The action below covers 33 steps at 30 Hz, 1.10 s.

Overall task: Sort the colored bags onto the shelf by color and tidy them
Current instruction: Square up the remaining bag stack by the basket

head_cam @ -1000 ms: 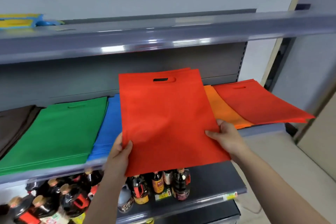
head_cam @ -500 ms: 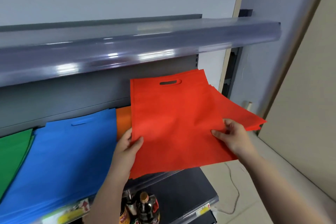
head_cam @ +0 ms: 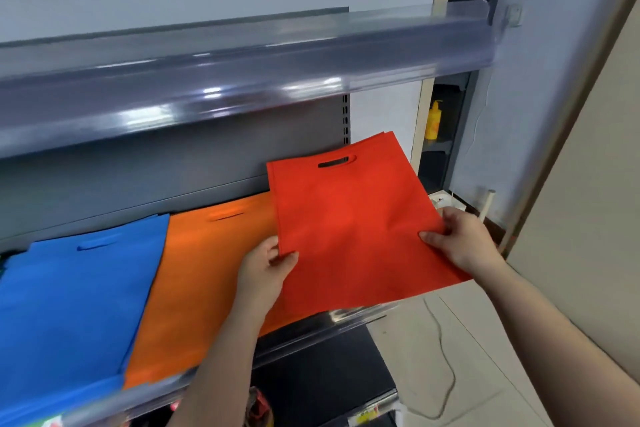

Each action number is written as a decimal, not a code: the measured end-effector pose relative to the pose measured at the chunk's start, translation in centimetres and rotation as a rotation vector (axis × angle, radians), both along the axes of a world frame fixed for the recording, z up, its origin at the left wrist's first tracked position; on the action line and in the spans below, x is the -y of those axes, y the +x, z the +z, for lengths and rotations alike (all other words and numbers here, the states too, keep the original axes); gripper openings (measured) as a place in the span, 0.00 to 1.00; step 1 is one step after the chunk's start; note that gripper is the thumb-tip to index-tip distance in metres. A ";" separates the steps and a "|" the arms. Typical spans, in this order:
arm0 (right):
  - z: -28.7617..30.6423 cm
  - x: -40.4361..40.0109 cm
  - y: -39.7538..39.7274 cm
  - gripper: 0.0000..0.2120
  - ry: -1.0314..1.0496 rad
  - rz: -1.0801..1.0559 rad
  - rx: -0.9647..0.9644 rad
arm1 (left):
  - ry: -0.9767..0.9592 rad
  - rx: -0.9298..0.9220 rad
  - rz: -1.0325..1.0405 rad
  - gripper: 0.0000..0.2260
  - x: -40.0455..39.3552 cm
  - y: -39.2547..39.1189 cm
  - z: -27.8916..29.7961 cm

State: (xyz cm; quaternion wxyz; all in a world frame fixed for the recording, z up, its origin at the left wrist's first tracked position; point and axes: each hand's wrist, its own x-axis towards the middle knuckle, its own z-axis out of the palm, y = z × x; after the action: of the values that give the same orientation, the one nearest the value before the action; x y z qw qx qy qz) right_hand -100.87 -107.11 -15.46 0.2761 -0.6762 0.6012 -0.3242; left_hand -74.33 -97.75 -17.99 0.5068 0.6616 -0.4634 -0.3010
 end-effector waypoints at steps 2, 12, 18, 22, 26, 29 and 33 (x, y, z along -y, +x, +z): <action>-0.1 1.4 -1.5 0.09 0.024 0.023 -0.024 | 0.020 0.040 0.064 0.12 0.8 -2.1 0.0; -1.6 6.7 -3.7 0.20 0.106 0.181 -0.200 | 0.233 0.388 0.265 0.15 4.6 -6.8 -0.7; -2.5 7.9 -3.7 0.23 0.097 0.230 -0.247 | 0.387 0.531 0.279 0.15 4.9 -7.5 -0.3; -2.1 7.7 -3.0 0.26 -0.117 0.223 -0.520 | 0.424 0.642 0.232 0.18 4.2 -7.6 0.0; -0.2 5.8 0.3 0.23 -0.307 0.424 -0.544 | 0.410 0.853 0.259 0.19 1.3 -6.7 1.2; 1.6 3.0 4.7 0.19 -0.446 0.611 -0.515 | 0.409 0.976 0.282 0.22 -2.3 -4.5 2.8; 4.1 -2.2 11.9 0.18 -0.593 0.814 -0.569 | 0.495 1.140 0.381 0.24 -8.9 0.1 5.2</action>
State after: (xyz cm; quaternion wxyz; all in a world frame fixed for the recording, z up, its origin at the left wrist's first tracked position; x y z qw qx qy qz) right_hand -88.96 -104.91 -11.40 0.0050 -0.9621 0.2266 -0.1518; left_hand -74.28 -88.88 -12.76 0.0587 0.8855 -0.4511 0.0946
